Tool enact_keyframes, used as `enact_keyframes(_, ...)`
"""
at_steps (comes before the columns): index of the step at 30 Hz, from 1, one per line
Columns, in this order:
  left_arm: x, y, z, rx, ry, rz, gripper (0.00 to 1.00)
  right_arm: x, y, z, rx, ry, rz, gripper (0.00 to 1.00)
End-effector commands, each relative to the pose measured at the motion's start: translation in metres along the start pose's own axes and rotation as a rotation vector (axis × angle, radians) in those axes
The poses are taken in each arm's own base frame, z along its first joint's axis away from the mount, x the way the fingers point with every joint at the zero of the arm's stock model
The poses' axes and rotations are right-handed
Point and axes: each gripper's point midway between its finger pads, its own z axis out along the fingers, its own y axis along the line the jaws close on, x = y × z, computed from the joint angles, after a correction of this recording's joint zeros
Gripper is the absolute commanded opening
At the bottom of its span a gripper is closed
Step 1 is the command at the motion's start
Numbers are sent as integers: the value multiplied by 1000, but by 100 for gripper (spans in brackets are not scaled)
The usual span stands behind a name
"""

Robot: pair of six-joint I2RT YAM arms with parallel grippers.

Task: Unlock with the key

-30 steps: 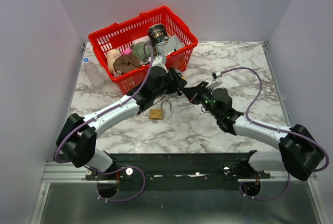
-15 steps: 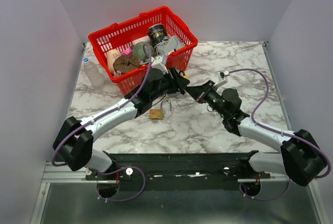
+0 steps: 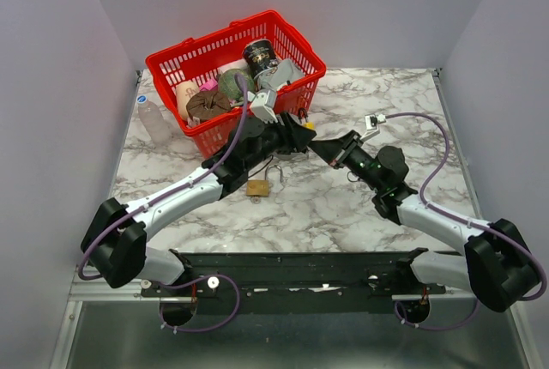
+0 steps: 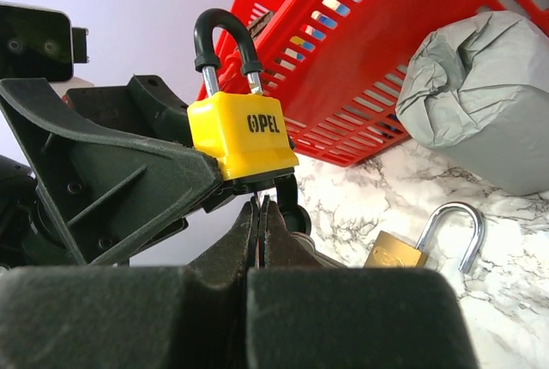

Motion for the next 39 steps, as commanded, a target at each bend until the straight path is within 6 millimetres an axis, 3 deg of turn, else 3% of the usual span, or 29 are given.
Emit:
enact_keyframes(1,25,-42,-18,146,123,45,0,-36,-3,4,31,-116,-87,1)
enact_keyframes(5,20,-26,-17,63,108,101,0,-30,5,5,11,-31,-219,8)
enact_keyframes(8,12,-18,-18,4,86,147,0,-18,1,0,35,62,-288,24)
enact_keyframes(9,9,-15,-18,-13,79,158,0,-16,1,-2,37,81,-304,38)
enact_keyframes(12,1,0,-20,-104,57,205,0,3,-3,-16,34,184,-345,55)
enact_keyframes(18,-5,14,-34,-155,41,291,0,29,15,-56,-50,373,-471,64)
enact_keyframes(21,0,21,-47,-137,54,326,0,17,36,-68,-95,362,-571,69)
enact_keyframes(22,-3,14,-53,-87,50,358,0,20,35,-74,-83,387,-577,70)
enact_keyframes(25,5,10,-68,16,86,441,0,9,59,-80,-151,370,-655,72)
enact_keyframes(29,35,-33,-98,366,211,510,0,8,86,-80,-286,384,-719,72)
enact_keyframes(33,50,-56,-123,586,288,495,0,10,110,-75,-422,415,-725,73)
enact_keyframes(39,59,-64,-131,689,367,465,0,11,132,-66,-549,415,-739,73)
